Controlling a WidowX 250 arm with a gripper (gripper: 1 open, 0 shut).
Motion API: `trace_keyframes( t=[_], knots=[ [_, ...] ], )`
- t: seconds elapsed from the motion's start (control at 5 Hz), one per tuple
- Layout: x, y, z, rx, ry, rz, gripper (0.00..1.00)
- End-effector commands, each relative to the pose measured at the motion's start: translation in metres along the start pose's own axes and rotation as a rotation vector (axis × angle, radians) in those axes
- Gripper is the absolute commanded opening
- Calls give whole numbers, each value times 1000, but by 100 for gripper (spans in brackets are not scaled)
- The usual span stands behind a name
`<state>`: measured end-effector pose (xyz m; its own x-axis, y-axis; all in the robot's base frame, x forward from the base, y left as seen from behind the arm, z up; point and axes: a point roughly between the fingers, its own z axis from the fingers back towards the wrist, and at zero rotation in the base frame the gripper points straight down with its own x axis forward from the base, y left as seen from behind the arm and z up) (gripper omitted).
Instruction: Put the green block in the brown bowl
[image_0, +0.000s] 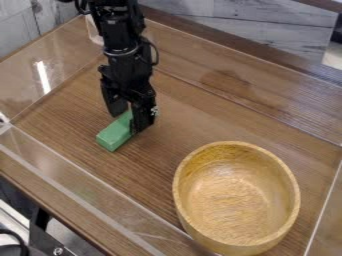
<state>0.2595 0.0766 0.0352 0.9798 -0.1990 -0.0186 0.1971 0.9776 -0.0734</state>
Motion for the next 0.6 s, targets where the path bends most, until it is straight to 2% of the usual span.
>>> trace_keyframes(
  t=[0.0,0.4],
  knots=[
    [12,5,12,20,-43,3,100],
    [14,7,10,4,-32,25,100]
  ],
)
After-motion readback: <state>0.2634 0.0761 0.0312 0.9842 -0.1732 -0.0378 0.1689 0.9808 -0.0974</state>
